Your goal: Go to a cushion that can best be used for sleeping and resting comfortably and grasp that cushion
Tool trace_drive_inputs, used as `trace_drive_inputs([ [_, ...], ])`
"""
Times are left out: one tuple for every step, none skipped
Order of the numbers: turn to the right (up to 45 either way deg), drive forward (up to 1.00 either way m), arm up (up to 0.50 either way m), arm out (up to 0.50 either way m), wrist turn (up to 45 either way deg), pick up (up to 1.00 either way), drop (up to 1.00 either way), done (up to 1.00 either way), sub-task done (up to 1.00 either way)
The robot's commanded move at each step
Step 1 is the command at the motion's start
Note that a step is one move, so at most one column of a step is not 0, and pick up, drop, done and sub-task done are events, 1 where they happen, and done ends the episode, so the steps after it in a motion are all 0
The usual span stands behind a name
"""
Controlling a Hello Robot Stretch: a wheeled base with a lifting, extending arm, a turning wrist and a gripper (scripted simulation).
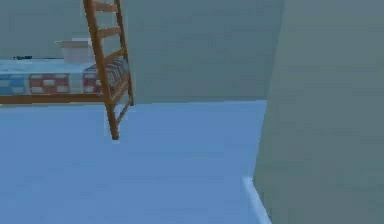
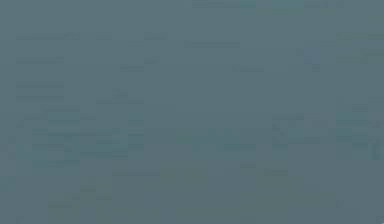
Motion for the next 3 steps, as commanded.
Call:
trace_drive_inputs([
  [0.0,1.0,0.0,0.0,0.0,0.0,0.0,0.0,0.0],
  [3.0,0.0,0.0,0.0,0.0,0.0,0.0,0.0,0.0],
  [0.0,0.55,0.0,0.0,0.0,0.0,0.0,0.0,0.0],
])
